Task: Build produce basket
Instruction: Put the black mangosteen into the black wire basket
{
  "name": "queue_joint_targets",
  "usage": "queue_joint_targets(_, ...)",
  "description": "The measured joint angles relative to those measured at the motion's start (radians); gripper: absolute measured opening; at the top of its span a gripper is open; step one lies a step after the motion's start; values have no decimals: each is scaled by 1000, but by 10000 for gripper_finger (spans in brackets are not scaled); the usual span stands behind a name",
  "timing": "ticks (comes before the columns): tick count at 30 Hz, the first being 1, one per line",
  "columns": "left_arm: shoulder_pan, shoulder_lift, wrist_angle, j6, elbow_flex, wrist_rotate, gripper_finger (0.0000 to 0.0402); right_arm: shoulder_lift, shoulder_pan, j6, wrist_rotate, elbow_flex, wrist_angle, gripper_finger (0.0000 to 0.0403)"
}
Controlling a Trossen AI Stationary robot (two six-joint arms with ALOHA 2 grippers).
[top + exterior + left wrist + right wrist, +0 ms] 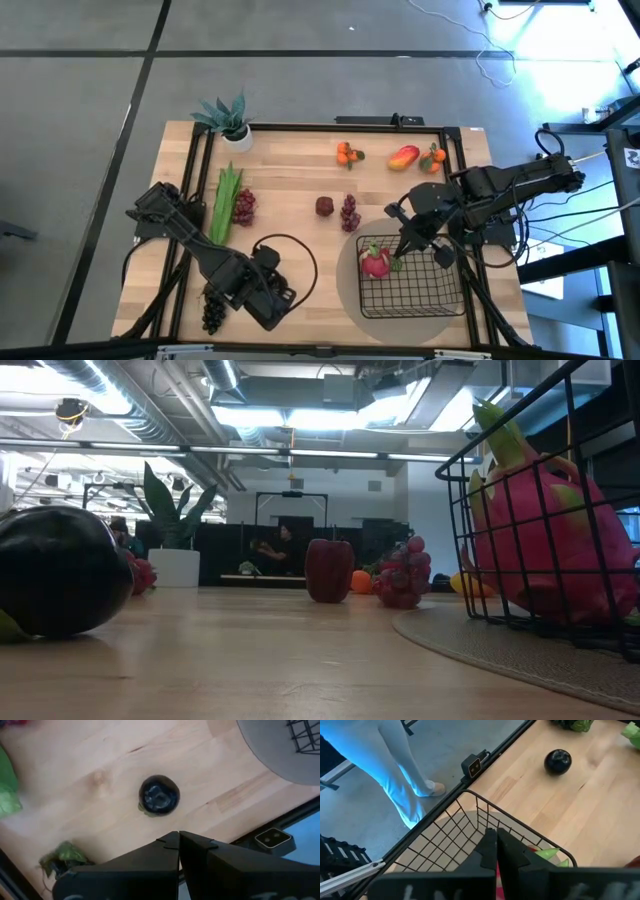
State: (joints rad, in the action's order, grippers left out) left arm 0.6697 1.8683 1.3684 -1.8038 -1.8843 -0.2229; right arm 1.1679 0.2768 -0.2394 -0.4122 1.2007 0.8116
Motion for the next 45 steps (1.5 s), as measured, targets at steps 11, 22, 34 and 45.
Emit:
queue_joint_targets(11, 4, 10, -7, -4, 1, 4, 0, 0, 0, -1, 0, 0, 0, 0)
queue_joint_targets(22, -8, 10, -15, -117, 1, 3, 124, 0, 0, -1, 1, 0, 0, 0)
queue_joint_targets(34, 2, 47, -10, -333, 41, -54, 312, 0, 0, 0, 1, 0, 1, 0)
queue_joint_targets(45, 7, 52, -248, -577, 260, -57, 321, 0, 0, 0, 1, 0, 1, 0)
